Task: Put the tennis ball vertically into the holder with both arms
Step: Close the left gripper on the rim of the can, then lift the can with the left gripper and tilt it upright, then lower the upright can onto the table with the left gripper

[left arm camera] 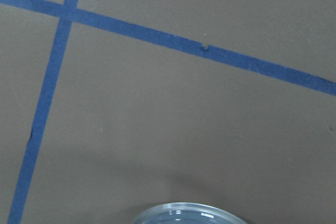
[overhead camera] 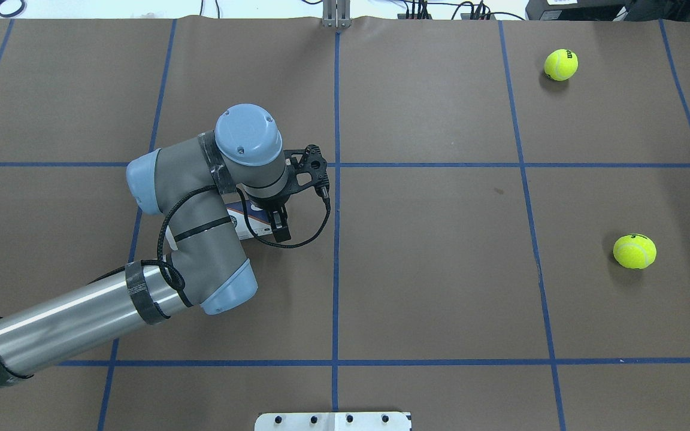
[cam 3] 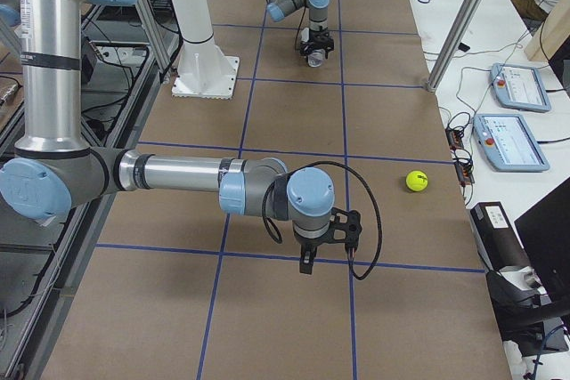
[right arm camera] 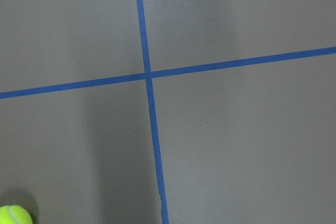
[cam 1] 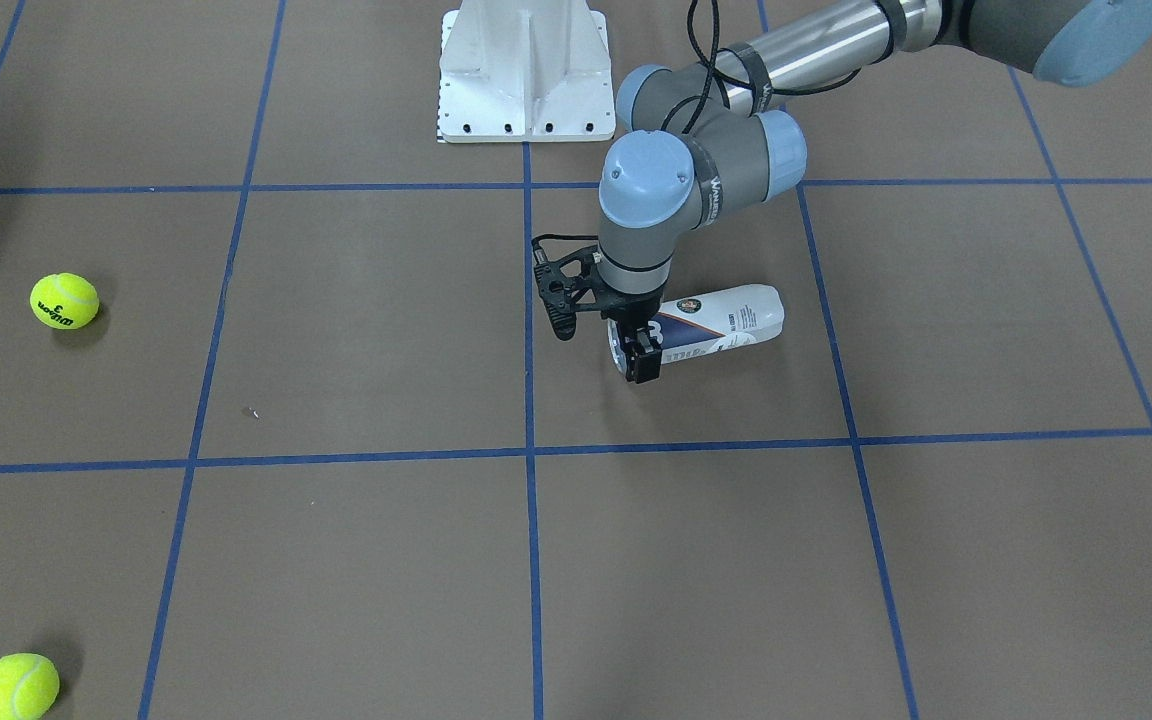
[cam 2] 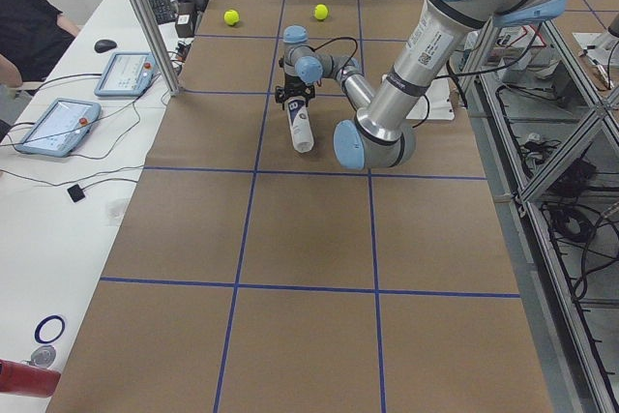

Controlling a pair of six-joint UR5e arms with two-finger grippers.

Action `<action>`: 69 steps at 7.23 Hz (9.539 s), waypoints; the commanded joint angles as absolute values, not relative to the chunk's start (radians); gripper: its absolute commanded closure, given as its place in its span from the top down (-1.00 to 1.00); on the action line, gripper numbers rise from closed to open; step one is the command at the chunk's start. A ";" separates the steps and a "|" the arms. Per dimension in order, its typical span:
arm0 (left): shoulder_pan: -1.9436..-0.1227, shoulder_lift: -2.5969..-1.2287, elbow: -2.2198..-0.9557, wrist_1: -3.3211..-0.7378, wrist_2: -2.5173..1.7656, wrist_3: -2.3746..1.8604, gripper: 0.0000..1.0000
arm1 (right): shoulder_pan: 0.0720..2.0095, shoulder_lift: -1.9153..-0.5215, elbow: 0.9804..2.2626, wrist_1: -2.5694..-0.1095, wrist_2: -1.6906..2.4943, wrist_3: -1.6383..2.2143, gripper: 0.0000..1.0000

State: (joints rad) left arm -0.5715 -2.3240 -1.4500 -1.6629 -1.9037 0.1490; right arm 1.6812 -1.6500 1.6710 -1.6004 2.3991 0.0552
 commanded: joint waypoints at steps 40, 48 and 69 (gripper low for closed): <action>-0.463 -2.131 -1.313 -3.394 -1.230 -0.520 -0.12 | 1.681 -1.635 1.684 -1.559 2.401 0.060 0.98; -0.446 -2.132 -1.278 -3.425 -1.226 -0.520 -0.07 | 1.681 -1.638 1.683 -1.559 2.401 0.060 0.98; -0.434 -2.151 -1.276 -3.424 -1.226 -0.520 0.97 | 1.681 -1.640 1.678 -1.559 2.396 0.057 0.98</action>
